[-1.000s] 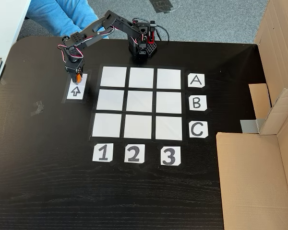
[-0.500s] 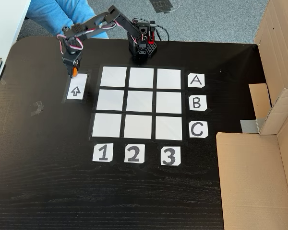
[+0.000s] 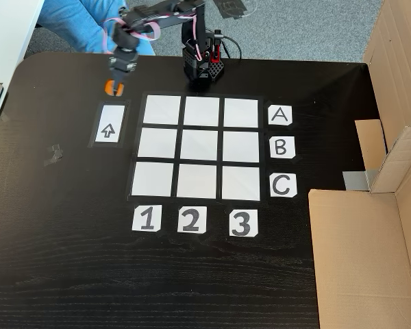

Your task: Pick up the round, orange token and place it in the grid on square B2.

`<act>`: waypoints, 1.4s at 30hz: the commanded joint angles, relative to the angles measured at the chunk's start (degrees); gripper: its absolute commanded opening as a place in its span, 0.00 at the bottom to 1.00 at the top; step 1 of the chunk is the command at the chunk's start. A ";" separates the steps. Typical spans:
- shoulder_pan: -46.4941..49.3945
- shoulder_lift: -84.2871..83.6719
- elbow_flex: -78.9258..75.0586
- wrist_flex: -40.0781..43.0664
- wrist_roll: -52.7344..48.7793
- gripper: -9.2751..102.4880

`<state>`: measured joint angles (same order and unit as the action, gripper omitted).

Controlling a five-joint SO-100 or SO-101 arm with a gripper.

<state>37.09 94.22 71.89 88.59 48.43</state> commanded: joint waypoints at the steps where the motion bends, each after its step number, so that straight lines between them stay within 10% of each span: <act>1: -7.82 8.96 2.37 0.44 2.90 0.07; 17: -40.78 10.72 11.78 0.44 22.15 0.07; 42: -39.20 -11.87 25.05 -17.67 30.59 0.07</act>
<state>-2.64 82.88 96.86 72.77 78.75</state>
